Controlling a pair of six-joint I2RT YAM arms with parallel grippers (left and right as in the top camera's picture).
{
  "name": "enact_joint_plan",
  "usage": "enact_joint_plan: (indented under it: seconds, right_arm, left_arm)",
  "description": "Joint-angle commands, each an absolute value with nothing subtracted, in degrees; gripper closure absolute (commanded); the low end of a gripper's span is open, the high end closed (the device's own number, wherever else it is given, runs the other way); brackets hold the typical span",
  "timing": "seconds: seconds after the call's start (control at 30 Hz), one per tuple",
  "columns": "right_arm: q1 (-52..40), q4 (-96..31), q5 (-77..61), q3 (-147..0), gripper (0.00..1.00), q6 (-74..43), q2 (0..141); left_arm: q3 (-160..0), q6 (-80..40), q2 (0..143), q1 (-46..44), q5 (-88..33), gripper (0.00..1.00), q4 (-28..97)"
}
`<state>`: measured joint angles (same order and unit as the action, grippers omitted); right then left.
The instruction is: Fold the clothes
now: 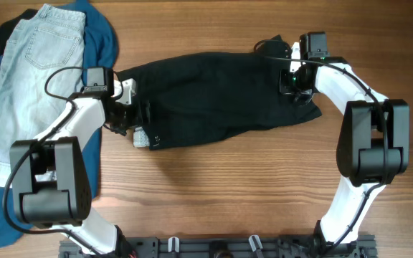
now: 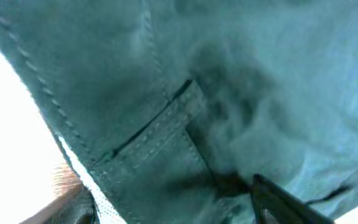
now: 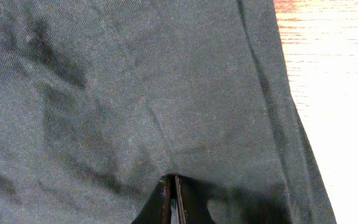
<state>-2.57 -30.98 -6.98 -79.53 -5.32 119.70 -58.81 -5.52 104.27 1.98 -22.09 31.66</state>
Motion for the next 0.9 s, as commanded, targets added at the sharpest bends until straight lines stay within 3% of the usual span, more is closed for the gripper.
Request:
enact_joint_plan:
  seconds: [0.0, 0.1, 0.27, 0.57, 0.7, 0.8, 0.87]
  right_arm:
    - [-2.7, -31.1, -5.8, -79.2, 0.95, -6.1, 123.2]
    - [-2.7, -31.2, -6.0, -79.2, 0.95, -6.1, 123.2]
    - [-2.7, -33.1, -7.8, -79.2, 0.95, -5.7, 123.1]
    - [-2.7, -33.9, -25.9, -79.3, 0.83, -4.5, 113.1]
    - [-2.7, -34.6, -30.1, -79.3, 0.67, -3.2, 107.5]
    - [-2.7, -36.4, -30.1, -79.3, 0.67, -3.9, 106.4]
    - [-2.8, -37.7, -30.0, -79.2, 0.76, -3.9, 106.7]
  left_arm:
    - [-58.0, -11.2, 106.7, 1.8, -15.2, 0.52, 31.7]
    - [-58.0, -11.2, 106.7, 1.8, -15.1, 0.96, 29.9]
    - [-59.9, -11.4, 104.0, 1.8, -15.2, 0.96, 30.9]
    - [-64.4, -11.4, 90.3, 1.8, -15.1, 0.96, 38.1]
    - [-64.5, -11.6, 84.6, 1.8, -15.1, 0.96, 40.4]
    - [-65.8, -11.6, 82.6, 1.8, -15.1, 0.96, 43.3]
    - [-68.2, -11.5, 82.6, 1.8, -15.1, 0.96, 46.4]
